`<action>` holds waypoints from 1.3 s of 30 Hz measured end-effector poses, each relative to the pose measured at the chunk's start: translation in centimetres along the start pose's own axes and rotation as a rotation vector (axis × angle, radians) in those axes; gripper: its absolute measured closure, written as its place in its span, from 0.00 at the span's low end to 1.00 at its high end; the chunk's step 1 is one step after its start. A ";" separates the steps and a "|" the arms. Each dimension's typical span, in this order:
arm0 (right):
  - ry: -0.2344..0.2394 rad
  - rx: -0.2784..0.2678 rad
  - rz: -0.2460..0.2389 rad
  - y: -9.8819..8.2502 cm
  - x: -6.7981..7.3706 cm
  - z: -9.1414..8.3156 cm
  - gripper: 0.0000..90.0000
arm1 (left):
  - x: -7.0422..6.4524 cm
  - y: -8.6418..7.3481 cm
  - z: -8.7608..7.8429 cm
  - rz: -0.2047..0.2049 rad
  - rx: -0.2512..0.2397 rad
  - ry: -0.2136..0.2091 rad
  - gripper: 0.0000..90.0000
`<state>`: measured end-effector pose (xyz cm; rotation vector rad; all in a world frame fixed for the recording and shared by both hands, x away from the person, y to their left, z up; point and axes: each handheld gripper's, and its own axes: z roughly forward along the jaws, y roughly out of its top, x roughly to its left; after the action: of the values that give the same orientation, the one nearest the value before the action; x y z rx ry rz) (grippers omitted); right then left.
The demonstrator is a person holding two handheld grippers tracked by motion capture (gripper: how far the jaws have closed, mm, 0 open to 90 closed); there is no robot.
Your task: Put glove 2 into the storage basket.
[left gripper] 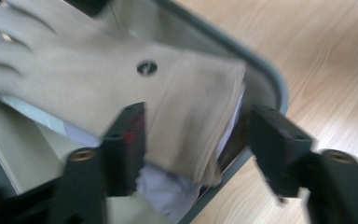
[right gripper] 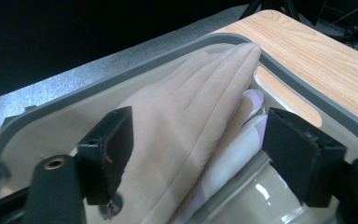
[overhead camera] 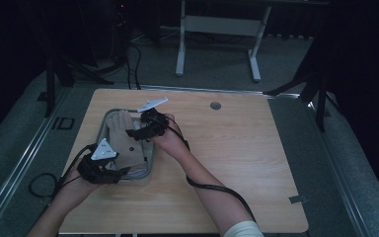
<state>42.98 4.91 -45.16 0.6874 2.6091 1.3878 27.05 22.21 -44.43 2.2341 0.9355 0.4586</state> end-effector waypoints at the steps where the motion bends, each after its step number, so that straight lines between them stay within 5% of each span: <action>1: 0.002 -0.001 -0.002 -0.1 0.0 -0.3 0.24 | -0.1 0.2 -0.1 -0.012 -0.010 -0.010 0.31; 5: 0.033 -0.033 0.016 -0.6 0.1 -1.7 0.21 | -0.5 0.8 0.3 -0.034 -0.046 -0.034 0.19; 13: -0.010 -0.041 -0.019 -2.6 -0.5 -4.6 0.19 | -2.8 2.4 1.6 -0.008 -0.154 -0.075 0.18; 22: -0.034 -0.025 -0.034 -4.0 -1.2 -6.4 0.19 | -4.9 4.0 3.4 0.017 -0.173 -0.147 0.18; 39: -0.074 0.008 0.003 -10.1 -3.5 -10.1 0.20 | -8.6 5.2 7.5 0.071 -0.169 -0.229 0.18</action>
<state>39.68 -9.10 -47.89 0.7293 2.5586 1.3270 27.82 9.95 -46.77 2.1172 0.6750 0.2936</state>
